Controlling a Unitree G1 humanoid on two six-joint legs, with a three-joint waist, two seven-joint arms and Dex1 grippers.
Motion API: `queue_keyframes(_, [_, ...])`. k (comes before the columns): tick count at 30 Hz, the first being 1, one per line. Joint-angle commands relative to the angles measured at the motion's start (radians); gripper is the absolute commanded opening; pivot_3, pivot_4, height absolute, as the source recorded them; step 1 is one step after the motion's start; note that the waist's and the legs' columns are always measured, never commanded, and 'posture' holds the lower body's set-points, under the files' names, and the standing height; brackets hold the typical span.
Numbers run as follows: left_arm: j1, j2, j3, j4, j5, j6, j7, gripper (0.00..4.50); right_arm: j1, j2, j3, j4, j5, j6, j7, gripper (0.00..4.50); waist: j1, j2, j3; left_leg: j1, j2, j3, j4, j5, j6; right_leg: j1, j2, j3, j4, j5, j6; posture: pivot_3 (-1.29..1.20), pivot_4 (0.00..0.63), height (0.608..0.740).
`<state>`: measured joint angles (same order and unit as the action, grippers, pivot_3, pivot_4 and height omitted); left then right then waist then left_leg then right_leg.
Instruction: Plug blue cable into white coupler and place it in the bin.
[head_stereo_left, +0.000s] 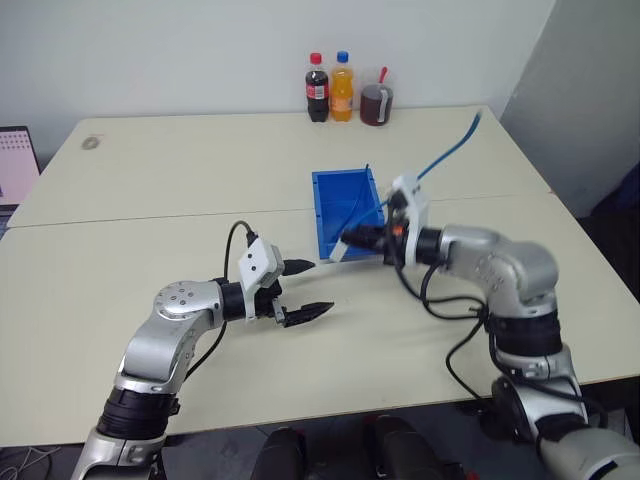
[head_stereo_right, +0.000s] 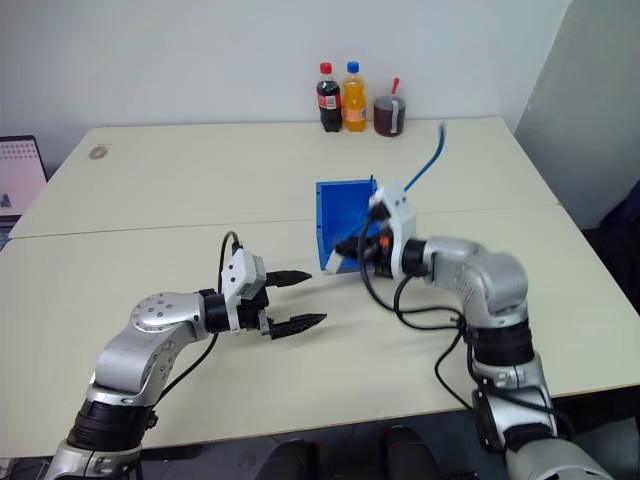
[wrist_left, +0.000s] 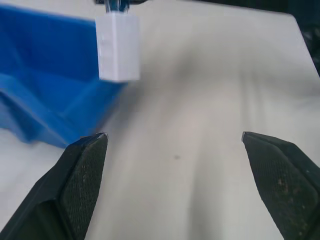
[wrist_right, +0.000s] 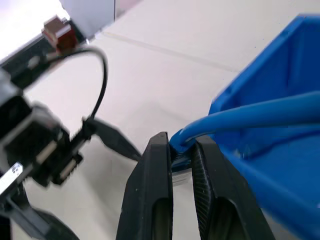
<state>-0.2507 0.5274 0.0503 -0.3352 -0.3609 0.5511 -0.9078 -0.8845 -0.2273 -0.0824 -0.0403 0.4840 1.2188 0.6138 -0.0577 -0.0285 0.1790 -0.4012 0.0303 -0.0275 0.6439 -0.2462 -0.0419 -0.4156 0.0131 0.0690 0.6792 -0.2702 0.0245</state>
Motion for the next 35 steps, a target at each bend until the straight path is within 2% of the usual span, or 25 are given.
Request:
queue_keyframes(1, [0.021, -0.034, 0.082, -0.134, -0.044, 0.077, 0.157, 4.48, -0.094, -0.022, -0.027, 0.157, -0.007, -0.032, -0.015, 0.27, 0.002, 0.000, 0.000, 0.000, 0.000, 0.001, 0.000, 0.000, 0.000, 0.001, 0.000, 0.000, -0.001, 0.000, 0.000, 0.00, 0.150, 0.740])
queue_keyframes(8, [0.111, -0.123, 0.110, -0.241, -0.028, 0.095, 0.368, 4.48, -0.291, -0.031, 0.034, 0.633, -0.126, -0.297, 0.018, 0.27, 0.000, -0.001, 0.000, 0.000, -0.001, 0.005, 0.000, 0.000, 0.000, 0.000, -0.001, 0.001, -0.002, 0.002, -0.004, 0.00, 0.150, 0.740])
queue_keyframes(10, [0.128, -0.136, 0.104, -0.257, -0.032, 0.096, 0.398, 4.50, -0.340, -0.019, 0.034, 0.754, -0.151, -0.357, 0.009, 0.94, -0.002, -0.001, 0.001, 0.000, -0.001, 0.005, 0.000, 0.000, 0.000, 0.000, 0.000, 0.002, -0.002, 0.003, -0.004, 0.00, 0.150, 0.740])
queue_keyframes(13, [0.137, -0.142, 0.087, -0.272, -0.033, 0.097, 0.425, 4.50, -0.386, -0.014, 0.050, 0.867, -0.189, -0.433, 0.028, 1.57, -0.001, -0.001, 0.001, 0.000, 0.000, 0.004, -0.001, 0.000, 0.000, -0.001, 0.001, 0.001, -0.001, 0.003, -0.005, 0.00, 0.150, 0.740])
queue_keyframes(21, [0.120, -0.148, 0.090, -0.233, -0.054, 0.122, 0.474, 4.50, -0.444, -0.026, 0.056, 0.970, -0.232, -0.515, 0.061, 3.45, 0.000, -0.001, 0.001, -0.001, -0.001, 0.005, -0.001, 0.000, -0.001, -0.001, 0.000, 0.001, -0.001, 0.003, -0.005, 0.00, 0.150, 0.740])
queue_keyframes(26, [0.079, -0.162, 0.111, -0.189, -0.074, 0.147, 0.506, 4.50, -0.418, -0.068, 0.056, 0.877, -0.234, -0.475, 0.077, 4.46, 0.001, -0.001, 0.001, -0.001, -0.001, 0.004, -0.001, 0.000, -0.001, -0.001, 0.000, 0.001, -0.001, 0.003, -0.005, 0.00, 0.150, 0.740])
queue_keyframes(30, [0.070, -0.163, 0.135, -0.177, -0.079, 0.162, 0.540, 4.50, -0.301, -0.127, 0.058, 0.619, -0.208, -0.366, 0.081, 4.46, 0.003, -0.001, 0.001, -0.002, -0.001, 0.004, -0.001, -0.001, -0.001, -0.001, 0.000, 0.000, -0.001, 0.003, -0.005, 0.00, 0.150, 0.740])
queue_keyframes(32, [0.086, -0.169, 0.161, -0.163, -0.060, 0.145, 0.574, 4.50, -0.094, -0.180, 0.061, 0.335, -0.189, -0.347, 0.088, 4.46, 0.002, -0.001, 0.001, -0.002, -0.001, 0.004, -0.001, -0.001, -0.002, -0.001, 0.000, 0.000, -0.001, 0.003, -0.005, 0.00, 0.150, 0.740])
queue_keyframes(35, [0.119, -0.176, 0.190, -0.157, -0.042, 0.122, 0.607, 4.50, 0.179, -0.210, 0.023, 0.046, -0.184, -0.421, 0.065, 4.46, 0.010, -0.003, -0.001, -0.001, 0.001, 0.000, 0.000, -0.003, -0.004, 0.002, 0.000, 0.000, -0.003, 0.001, -0.004, 0.00, 0.150, 0.740])
